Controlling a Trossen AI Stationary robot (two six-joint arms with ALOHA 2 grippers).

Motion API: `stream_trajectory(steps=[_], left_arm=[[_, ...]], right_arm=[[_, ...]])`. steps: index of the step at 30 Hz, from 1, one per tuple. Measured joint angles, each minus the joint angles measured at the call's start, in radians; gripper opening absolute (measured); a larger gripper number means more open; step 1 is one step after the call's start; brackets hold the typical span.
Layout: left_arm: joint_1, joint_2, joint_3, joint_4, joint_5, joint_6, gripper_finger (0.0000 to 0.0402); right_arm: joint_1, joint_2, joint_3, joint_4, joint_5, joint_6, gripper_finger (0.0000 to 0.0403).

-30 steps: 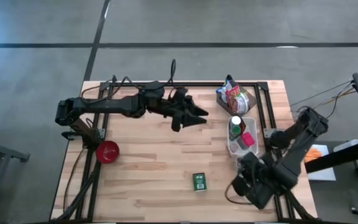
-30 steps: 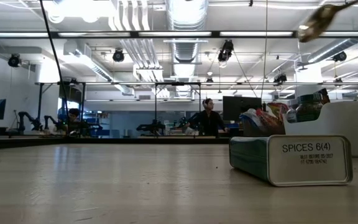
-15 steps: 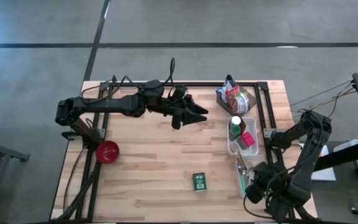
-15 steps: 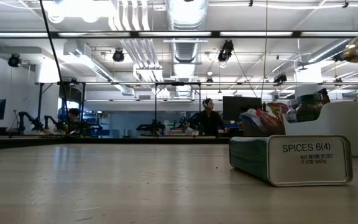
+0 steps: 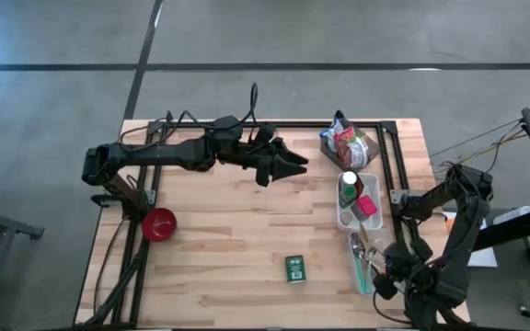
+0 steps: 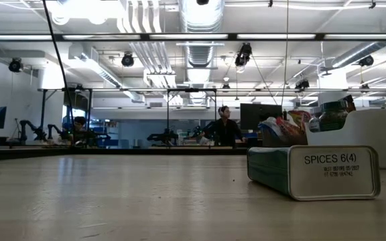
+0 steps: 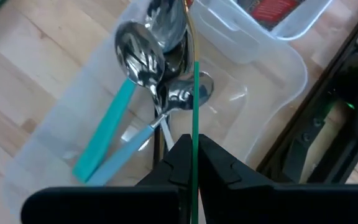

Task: Pick & Place Food Item
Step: Put the green spoon into the transparent bin

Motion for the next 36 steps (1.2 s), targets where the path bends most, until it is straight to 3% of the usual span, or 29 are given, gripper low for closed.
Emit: stream_trajectory(steps=[17,36], left_arm=[[0.016,0.0,-0.006,-0.049,-0.01,-0.037,0.0283],[0.016,0.0,-0.006,-0.09,-0.011,-0.042,0.0283]], right_arm=[[0.018,-0.001,-0.175,0.199,0.005,-0.024,0.0008],[0.018,-0.001,-0.182,0.231,0.001,-0.043,0.0008]])
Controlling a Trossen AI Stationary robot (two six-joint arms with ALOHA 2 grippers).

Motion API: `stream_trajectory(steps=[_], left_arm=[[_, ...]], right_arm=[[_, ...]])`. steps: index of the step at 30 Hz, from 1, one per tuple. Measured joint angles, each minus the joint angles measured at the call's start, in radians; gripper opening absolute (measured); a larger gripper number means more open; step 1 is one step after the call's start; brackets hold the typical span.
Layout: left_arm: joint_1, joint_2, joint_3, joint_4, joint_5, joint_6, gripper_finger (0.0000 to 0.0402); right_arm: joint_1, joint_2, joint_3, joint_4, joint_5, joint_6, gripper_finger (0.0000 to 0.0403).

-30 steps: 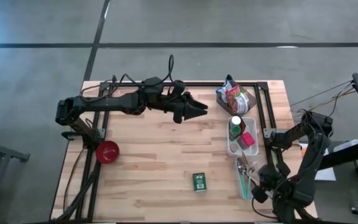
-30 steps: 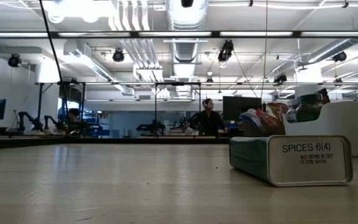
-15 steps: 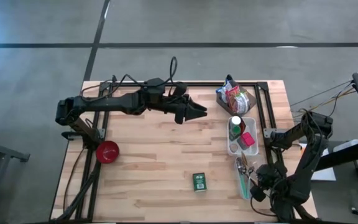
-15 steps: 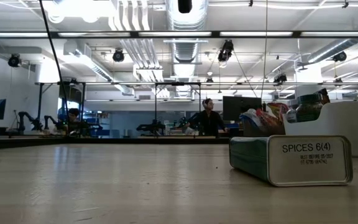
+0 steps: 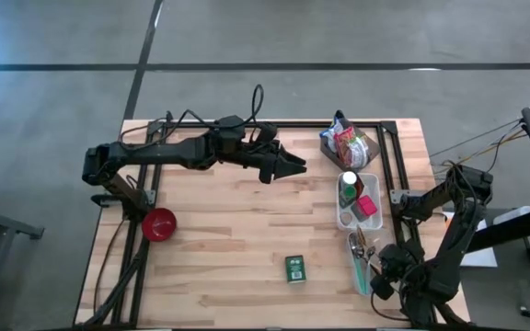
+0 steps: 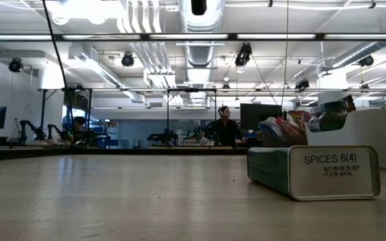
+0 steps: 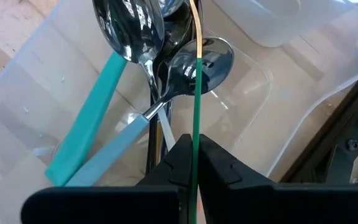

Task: Pick & Place Food Item
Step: Put the green spoon into the transparent bin

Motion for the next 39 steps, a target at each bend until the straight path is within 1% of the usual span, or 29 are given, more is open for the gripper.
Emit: stream_trajectory(steps=[12,19,22,28,39], left_arm=[[0.0,0.0,0.0,-0.007,0.0,0.006,0.0283],[-0.001,0.0,0.0,-0.056,0.0,0.028,0.0283],[-0.001,0.0,0.0,-0.072,0.0,0.032,0.0283],[-0.001,0.0,0.0,-0.075,0.0,0.04,0.0283],[-0.001,0.0,0.0,-0.076,0.001,0.04,0.0283]], right_arm=[[0.0,0.0,0.0,0.01,-0.005,-0.026,0.0008],[-0.001,0.001,0.0,0.026,0.004,0.008,0.0008],[-0.001,0.001,0.0,0.058,0.007,0.038,0.0008],[-0.001,0.001,-0.002,0.154,0.033,0.029,0.0008],[-0.003,0.001,-0.006,0.173,0.033,0.004,0.0008]])
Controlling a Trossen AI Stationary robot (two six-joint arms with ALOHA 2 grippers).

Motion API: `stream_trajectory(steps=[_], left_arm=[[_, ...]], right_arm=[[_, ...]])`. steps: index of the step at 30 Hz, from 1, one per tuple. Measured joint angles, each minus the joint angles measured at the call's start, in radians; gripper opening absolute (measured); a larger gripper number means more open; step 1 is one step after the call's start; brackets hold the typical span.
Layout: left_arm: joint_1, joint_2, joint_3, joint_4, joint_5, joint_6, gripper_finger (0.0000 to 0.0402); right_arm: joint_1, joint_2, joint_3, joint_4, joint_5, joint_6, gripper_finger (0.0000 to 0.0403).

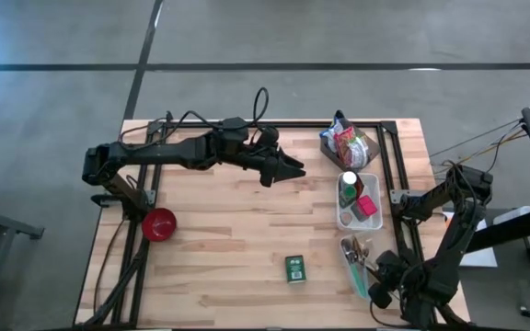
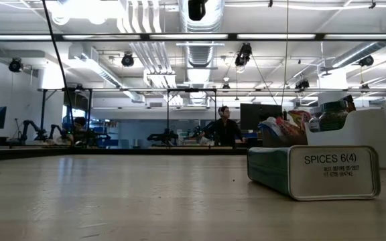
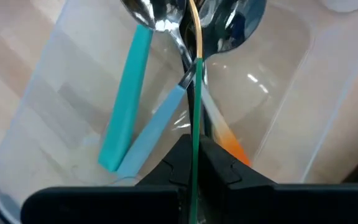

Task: Pick & Place Food Item
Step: Put the green spoon into the transparent bin, then adjust the spoons in the transparent bin

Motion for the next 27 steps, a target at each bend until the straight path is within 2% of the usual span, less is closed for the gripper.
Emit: stream_trajectory(steps=[6,9,21,24,27], left_arm=[[0.0,0.0,0.0,0.0,0.0,0.0,0.0283],[0.0,0.0,0.0,0.0,0.0,0.0,0.0283],[-0.001,0.0,0.0,0.0,0.001,-0.001,0.0283],[-0.001,0.0,0.0,-0.002,0.003,-0.001,0.0283],[-0.001,0.0,0.0,-0.011,0.003,-0.001,0.0283]], right_arm=[[0.0,0.0,0.0,0.048,-0.002,-0.021,0.0009],[-0.001,0.0,0.0,0.054,-0.024,-0.027,0.0022],[-0.001,0.0,0.002,0.052,-0.026,-0.035,0.02],[0.0,0.0,0.017,0.051,-0.026,-0.037,0.0228],[0.0,0.0,0.042,0.027,-0.026,-0.05,0.0239]])
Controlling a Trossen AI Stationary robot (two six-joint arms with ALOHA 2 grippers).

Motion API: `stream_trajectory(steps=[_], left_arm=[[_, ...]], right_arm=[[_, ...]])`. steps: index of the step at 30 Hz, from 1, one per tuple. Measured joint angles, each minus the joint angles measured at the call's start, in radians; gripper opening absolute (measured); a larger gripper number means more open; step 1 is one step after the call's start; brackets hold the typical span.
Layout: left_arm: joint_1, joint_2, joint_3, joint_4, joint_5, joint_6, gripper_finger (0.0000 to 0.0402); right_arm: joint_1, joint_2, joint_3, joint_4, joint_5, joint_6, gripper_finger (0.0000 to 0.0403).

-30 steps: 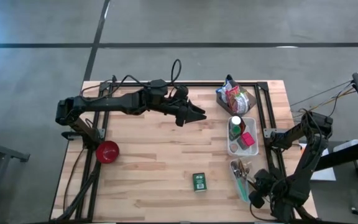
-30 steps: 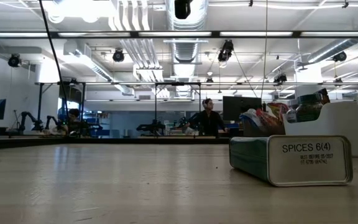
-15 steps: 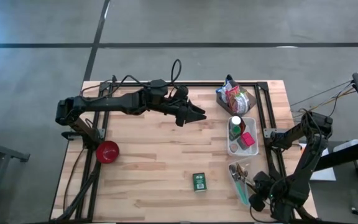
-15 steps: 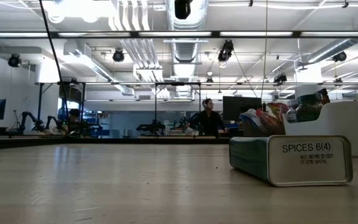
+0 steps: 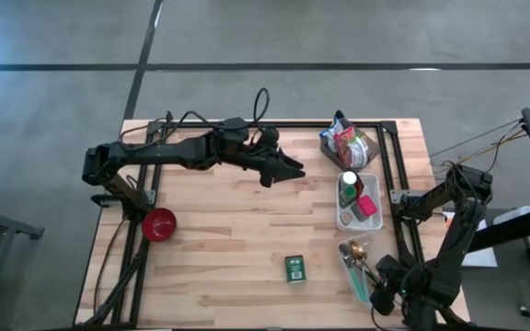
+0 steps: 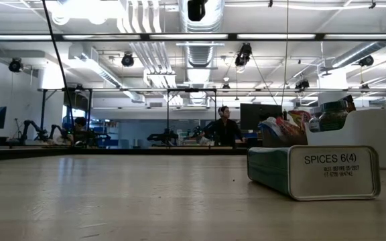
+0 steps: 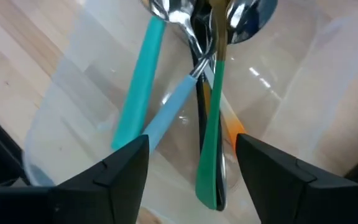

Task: Pick & Place Food Item
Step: Adjust the spoons in the transparent bin

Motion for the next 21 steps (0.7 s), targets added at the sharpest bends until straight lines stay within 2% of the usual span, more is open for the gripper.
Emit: stream_trajectory(steps=[4,8,14,19,21], left_arm=[[0.0,0.0,0.0,-0.024,0.0,-0.001,0.0283],[0.0,0.0,0.0,-0.03,0.0,0.002,0.0283],[0.0,0.0,0.0,-0.03,-0.003,0.029,0.0283],[0.0,0.0,-0.001,-0.03,-0.003,0.028,0.0283],[-0.002,0.0,-0.001,-0.033,-0.003,0.029,0.0283]], right_arm=[[0.0,0.0,0.06,-0.094,0.033,-0.005,0.0219],[-0.02,-0.003,0.093,-0.145,0.127,-0.034,0.0164],[-0.12,-0.002,0.031,-0.041,0.11,-0.215,0.0077],[-0.154,-0.003,-0.008,-0.056,0.11,-0.215,0.0023],[-0.154,-0.004,-0.028,-0.049,0.097,-0.213,0.0012]])
